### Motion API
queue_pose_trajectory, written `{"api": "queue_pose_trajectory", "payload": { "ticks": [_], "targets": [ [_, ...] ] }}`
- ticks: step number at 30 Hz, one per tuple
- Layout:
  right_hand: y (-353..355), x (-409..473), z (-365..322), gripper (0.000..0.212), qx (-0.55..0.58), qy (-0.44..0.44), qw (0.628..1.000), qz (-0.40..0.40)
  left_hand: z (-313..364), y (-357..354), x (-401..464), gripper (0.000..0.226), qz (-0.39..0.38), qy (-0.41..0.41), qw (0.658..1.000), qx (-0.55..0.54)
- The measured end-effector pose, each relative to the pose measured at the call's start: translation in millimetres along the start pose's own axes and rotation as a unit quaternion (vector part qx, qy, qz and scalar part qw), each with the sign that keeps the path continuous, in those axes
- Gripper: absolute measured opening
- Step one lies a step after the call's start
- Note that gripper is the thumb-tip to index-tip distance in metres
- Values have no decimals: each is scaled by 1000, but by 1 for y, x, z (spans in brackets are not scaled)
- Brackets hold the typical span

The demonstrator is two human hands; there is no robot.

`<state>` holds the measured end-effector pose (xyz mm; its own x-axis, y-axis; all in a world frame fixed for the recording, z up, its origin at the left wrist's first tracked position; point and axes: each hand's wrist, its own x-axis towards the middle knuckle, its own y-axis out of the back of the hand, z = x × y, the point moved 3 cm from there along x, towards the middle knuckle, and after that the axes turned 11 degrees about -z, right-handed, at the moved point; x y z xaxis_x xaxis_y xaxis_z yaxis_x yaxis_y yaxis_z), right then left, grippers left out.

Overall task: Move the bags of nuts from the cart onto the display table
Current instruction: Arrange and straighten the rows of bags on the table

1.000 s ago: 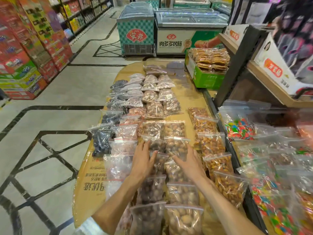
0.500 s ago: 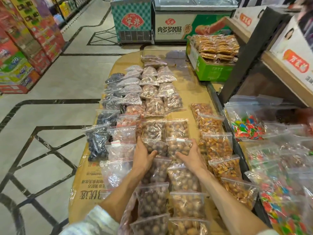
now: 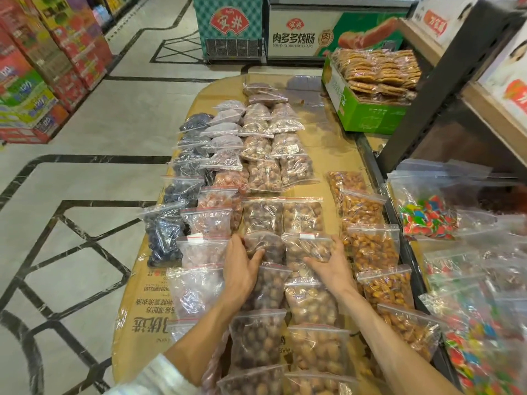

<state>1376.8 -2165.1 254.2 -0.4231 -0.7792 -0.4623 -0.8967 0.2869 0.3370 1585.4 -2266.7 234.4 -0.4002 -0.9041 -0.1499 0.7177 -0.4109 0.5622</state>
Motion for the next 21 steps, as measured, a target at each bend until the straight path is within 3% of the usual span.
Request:
{"api": "queue_pose_trajectory", "payload": {
  "ticks": [6, 9, 13, 15, 21],
  "targets": [
    [4, 6, -5, 111, 20, 51, 998, 25, 11, 15, 2, 14, 43, -58, 996, -52],
    [1, 14, -11, 113, 30, 60, 997, 27, 17, 18, 8, 11, 39, -34, 996, -76],
    [-4, 14, -10, 124, 18, 61, 997, 44, 18, 11, 11, 60, -5, 25, 997, -72],
    [-4, 13, -6, 124, 5, 53, 997, 49, 15, 5, 11, 68, -18, 43, 996, -70],
    [0, 19, 2, 99, -61, 5, 997, 43, 13, -1, 18, 39, 21, 26, 999, -42]
  ]
}}
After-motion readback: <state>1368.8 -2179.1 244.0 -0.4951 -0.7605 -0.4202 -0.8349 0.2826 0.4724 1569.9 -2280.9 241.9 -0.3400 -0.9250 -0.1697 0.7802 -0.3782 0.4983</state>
